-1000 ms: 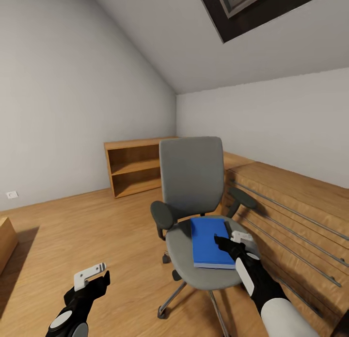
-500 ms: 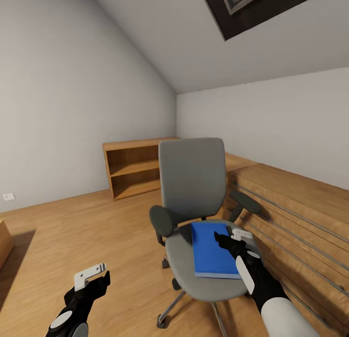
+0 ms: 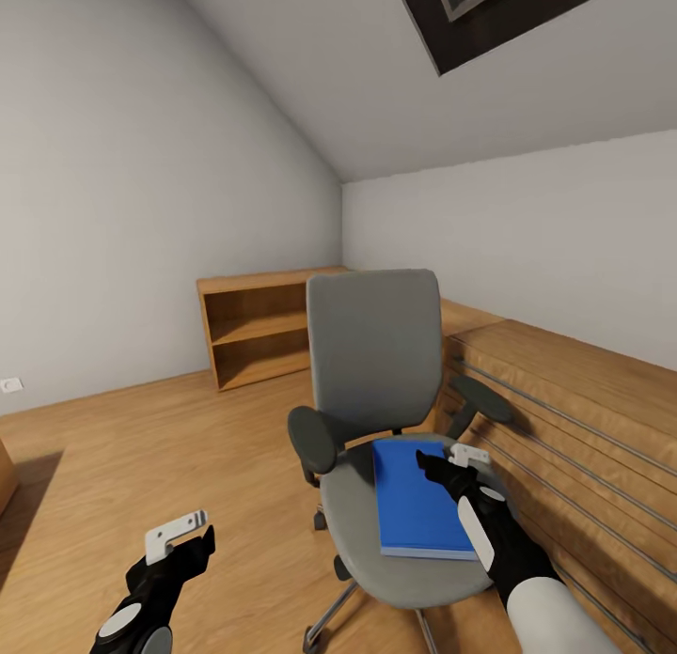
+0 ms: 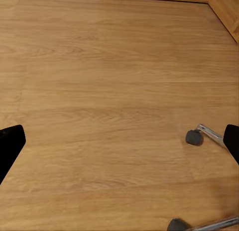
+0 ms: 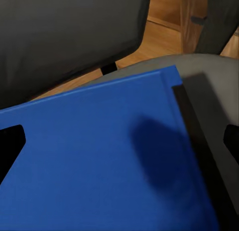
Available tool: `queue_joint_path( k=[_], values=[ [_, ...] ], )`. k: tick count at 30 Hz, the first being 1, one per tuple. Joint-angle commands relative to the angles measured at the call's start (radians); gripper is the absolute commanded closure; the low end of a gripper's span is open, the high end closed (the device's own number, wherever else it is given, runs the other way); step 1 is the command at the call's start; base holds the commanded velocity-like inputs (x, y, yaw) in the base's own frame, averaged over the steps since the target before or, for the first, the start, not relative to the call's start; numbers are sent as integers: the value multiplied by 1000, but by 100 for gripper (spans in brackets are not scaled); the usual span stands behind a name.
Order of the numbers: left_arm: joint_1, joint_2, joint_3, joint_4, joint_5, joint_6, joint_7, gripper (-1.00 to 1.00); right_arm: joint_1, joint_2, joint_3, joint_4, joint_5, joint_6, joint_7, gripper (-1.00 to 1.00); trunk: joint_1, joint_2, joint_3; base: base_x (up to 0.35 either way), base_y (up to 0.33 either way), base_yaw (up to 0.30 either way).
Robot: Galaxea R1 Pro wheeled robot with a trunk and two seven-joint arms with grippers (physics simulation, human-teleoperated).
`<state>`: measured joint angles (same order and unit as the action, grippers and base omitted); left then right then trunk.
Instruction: In the bedroom, organize the workspace by keeping the computer under the desk, ensuring the monitor is on the desk, placing the keyboard on the desk next to the monitor, placing the mouse on the desk next to the keyboard, moving the folder from the swivel chair onto the desk next to the mouse, stacking the notebook on top of the folder with the pen on top of the notebook, and positioning the swivel chair next to the desk.
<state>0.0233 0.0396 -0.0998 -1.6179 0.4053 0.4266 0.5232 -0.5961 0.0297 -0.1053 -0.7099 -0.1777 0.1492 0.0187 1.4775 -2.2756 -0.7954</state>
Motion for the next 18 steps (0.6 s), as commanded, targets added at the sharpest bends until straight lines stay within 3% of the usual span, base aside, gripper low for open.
queue_joint_path(
  k=[1,13,18],
  values=[
    [-1,1,-3,-2,9,1,9,-100,0,1,-4,-2,-8,6,1,-100,0,0,-1,3,0,0],
    [0,0,-5,-2,9,1,9,-100,0,-1,-4,-2,-7,9,-8,-100,38,-70,-32,0,0,0],
    [0,0,-5,-2,9,1,9,-100,0,-1,-4,-2,-7,9,-8,-100,38,-70,-32,0,0,0]
  ],
)
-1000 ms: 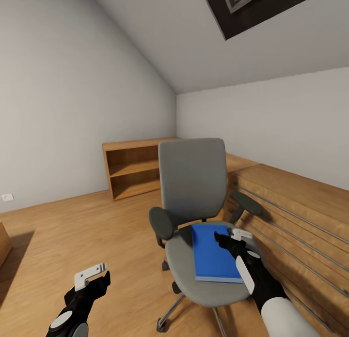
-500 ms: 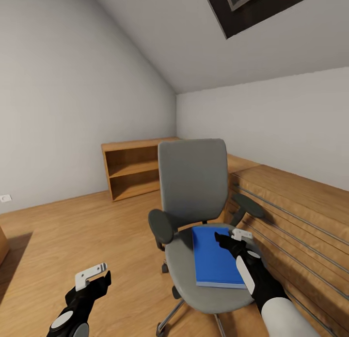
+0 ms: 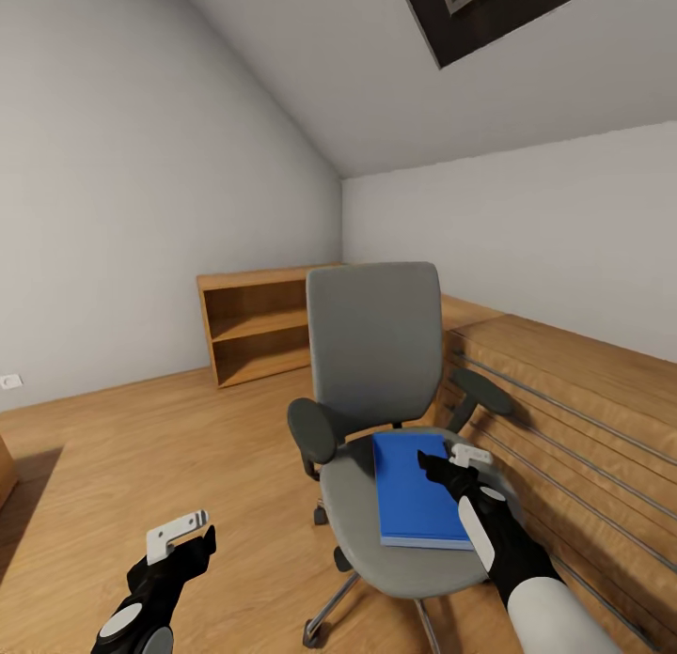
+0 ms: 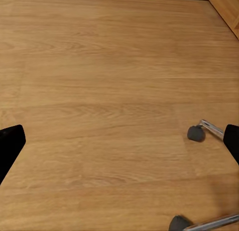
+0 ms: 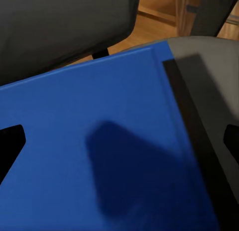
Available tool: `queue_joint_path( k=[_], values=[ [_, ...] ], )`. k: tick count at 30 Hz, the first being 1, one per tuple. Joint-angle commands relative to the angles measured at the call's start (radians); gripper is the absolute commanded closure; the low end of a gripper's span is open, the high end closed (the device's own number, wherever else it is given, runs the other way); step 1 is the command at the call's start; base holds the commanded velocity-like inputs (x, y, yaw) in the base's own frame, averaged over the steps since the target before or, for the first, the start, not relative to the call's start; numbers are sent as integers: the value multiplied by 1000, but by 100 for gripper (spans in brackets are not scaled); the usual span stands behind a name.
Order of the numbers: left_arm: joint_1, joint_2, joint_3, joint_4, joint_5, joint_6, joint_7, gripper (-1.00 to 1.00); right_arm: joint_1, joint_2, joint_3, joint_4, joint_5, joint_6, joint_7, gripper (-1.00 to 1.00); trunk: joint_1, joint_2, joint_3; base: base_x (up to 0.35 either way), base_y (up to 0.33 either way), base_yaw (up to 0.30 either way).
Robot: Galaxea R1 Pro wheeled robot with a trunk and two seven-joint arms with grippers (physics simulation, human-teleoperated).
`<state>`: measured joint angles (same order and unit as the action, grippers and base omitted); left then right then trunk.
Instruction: In the bedroom, organize the workspace by keeping the computer under the desk, ensuring the monitor is on the desk, placing the keyboard on the desk next to the monitor, placing the mouse on the desk next to the keyboard, moving the folder from the swivel chair onto the desk next to the mouse, stacking the notebook on top of the folder with the pen on top of the notebook, and positioning the swivel chair next to the desk.
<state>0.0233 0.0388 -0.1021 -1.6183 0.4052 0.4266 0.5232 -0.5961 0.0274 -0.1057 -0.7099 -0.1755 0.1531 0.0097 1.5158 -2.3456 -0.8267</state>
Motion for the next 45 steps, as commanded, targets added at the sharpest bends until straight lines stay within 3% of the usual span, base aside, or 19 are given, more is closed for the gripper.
queue_joint_path(
  k=[1,16,45],
  values=[
    [0,1,-2,-2,9,1,9,-100,0,1,-3,-2,-9,6,1,-100,0,0,-1,0,0,0],
    [0,1,-2,-2,9,3,9,-100,0,0,-5,-2,-9,8,1,-100,31,-56,-26,0,0,0],
    [-1,3,2,0,9,2,9,-100,0,-9,-5,-2,-9,10,1,-100,31,-56,-26,-77,-17,0]
  ],
)
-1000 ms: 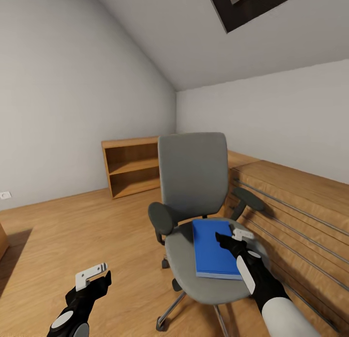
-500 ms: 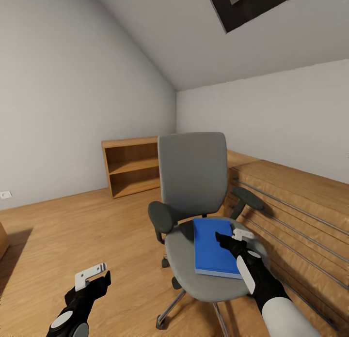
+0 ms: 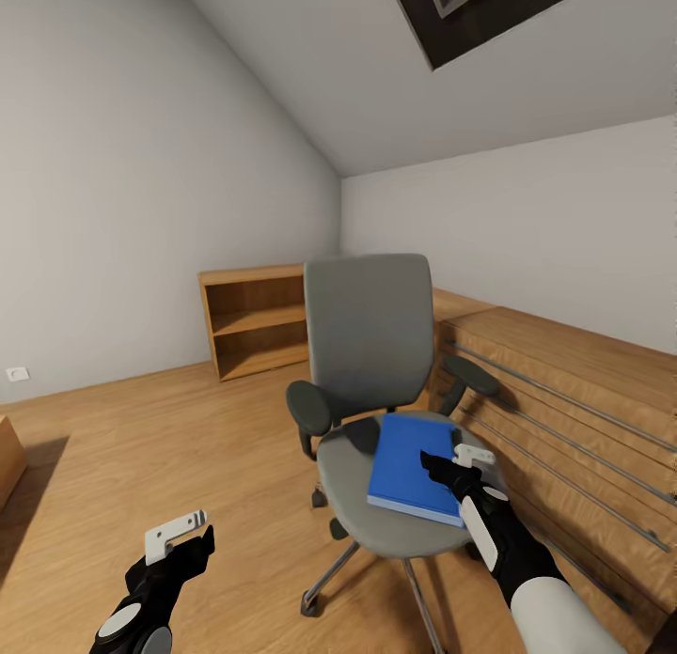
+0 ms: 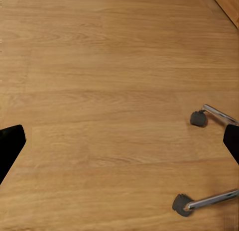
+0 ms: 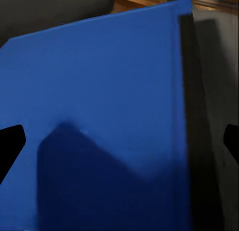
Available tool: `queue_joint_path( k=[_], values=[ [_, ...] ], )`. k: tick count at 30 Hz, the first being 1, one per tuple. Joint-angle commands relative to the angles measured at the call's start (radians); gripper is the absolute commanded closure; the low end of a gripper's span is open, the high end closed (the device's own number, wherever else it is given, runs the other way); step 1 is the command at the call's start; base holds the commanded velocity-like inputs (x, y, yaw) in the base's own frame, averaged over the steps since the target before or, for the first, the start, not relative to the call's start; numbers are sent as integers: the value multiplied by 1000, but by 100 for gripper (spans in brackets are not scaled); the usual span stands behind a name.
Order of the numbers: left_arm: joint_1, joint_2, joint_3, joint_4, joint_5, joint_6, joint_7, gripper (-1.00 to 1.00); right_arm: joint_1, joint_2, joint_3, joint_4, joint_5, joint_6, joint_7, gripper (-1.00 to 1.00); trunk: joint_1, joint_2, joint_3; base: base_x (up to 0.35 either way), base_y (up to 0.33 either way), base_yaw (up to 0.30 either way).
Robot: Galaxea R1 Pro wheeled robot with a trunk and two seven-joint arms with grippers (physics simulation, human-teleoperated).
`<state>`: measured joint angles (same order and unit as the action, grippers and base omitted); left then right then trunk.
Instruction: In the bedroom, organize the workspace by keeping the computer under the desk, ensuring the monitor is on the desk, placing the keyboard on the desk next to the monitor, placing the mouse on the desk next to the keyboard, moving the folder from the swivel chair onto the desk next to the mouse, stacking the notebook on top of the folder with the pen on top of the notebook, and positioning the swivel chair next to the desk.
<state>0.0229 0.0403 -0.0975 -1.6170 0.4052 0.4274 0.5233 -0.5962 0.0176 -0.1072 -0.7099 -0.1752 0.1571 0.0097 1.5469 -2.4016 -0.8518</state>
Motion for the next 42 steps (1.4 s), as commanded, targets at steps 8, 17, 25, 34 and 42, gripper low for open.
queue_joint_path(
  k=[8,17,25,34,42],
  values=[
    [0,1,-2,-1,9,1,9,-100,0,1,-3,-2,-9,5,1,-100,-1,0,-1,-160,0,0],
    [0,1,-2,-1,9,2,9,-100,0,0,-3,-2,-9,5,1,-100,-1,0,-1,-172,0,0],
    [0,1,-2,-2,9,3,9,-100,1,1,-2,-2,-9,5,1,-100,-16,28,12,-35,0,0],
    [0,1,-2,-1,9,3,9,-100,0,1,-1,-4,-9,3,1,-100,-50,91,40,-2,0,0],
    [0,1,-4,-1,9,2,10,-100,0,2,2,-34,-5,1,-8,-100,-81,147,65,0,0,0]
  ],
)
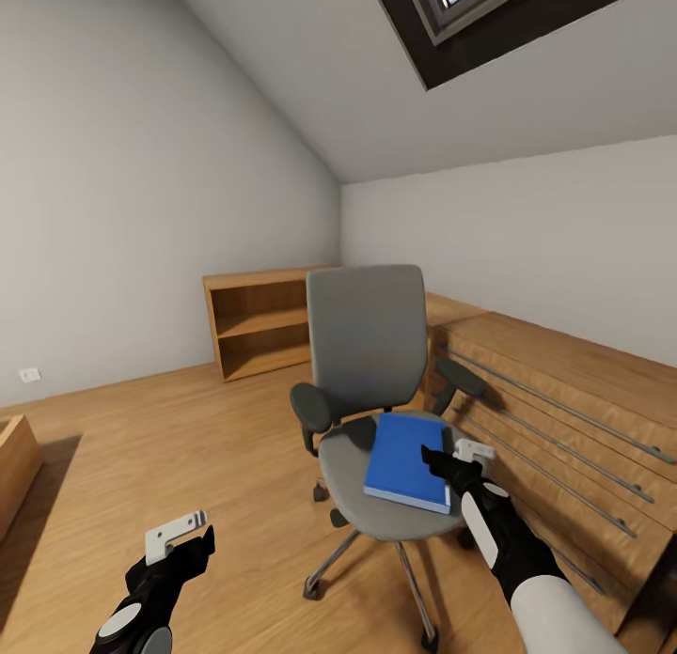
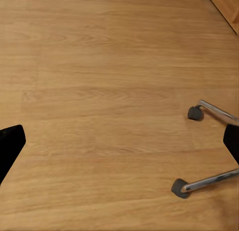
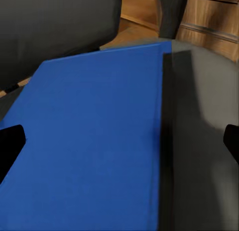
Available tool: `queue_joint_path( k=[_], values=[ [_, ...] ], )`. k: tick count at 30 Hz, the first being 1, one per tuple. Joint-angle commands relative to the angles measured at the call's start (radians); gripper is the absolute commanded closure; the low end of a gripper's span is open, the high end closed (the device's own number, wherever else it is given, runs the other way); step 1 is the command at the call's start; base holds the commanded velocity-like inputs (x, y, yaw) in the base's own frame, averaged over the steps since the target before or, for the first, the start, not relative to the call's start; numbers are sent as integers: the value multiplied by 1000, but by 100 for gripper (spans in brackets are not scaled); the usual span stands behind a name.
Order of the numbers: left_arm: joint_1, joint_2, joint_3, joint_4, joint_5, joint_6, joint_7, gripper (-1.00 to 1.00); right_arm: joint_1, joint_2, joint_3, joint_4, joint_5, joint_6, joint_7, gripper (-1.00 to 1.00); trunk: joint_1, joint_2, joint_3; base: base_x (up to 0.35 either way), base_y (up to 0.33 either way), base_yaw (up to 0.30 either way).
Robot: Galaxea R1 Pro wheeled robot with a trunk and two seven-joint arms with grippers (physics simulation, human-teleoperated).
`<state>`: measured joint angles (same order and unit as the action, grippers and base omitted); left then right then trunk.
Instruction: In the bedroom, organize the workspace by keeping the computer under the desk, ensuring the monitor is on the desk, placing the keyboard on the desk next to the monitor, placing the mouse on the desk next to the keyboard, moving the folder from the swivel chair onto the desk next to the mouse, stacking the notebook on top of the folder with the pen on top of the notebook, and positioning the swivel chair next to the desk.
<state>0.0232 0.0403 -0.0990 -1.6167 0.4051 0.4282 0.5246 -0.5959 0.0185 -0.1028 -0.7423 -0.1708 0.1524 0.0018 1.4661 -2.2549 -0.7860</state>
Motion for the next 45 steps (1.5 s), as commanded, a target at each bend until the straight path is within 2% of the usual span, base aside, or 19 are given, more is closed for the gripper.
queue_joint_path(
  k=[1,10,12,13,17,25,34,45],
  values=[
    [0,1,-2,-2,9,1,9,-100,0,1,-2,-3,-8,5,-1,-100,-4,7,2,0,0,0],
    [0,0,-4,2,9,3,8,-100,1,6,1,-10,18,3,-34,-100,-39,70,31,0,0,0],
    [0,0,-5,2,9,4,8,-100,1,10,2,-18,38,1,-56,-100,-46,84,37,0,0,0],
    [0,0,-5,3,9,4,8,-100,3,23,3,-45,77,0,-101,-100,-46,84,37,0,0,0],
    [0,0,-5,3,9,5,8,-100,4,41,3,-69,126,0,-142,-100,-46,84,37,0,0,0],
    [0,0,-6,7,9,6,6,-100,5,67,14,-78,207,1,-156,-100,-46,84,37,3,0,0],
    [0,0,-6,10,9,5,5,-100,8,72,86,-78,224,0,-155,-100,-46,84,37,212,0,0],
    [0,0,-6,11,9,4,5,-100,8,72,96,-78,224,-2,-154,-100,-46,84,37,321,0,0]
  ],
)
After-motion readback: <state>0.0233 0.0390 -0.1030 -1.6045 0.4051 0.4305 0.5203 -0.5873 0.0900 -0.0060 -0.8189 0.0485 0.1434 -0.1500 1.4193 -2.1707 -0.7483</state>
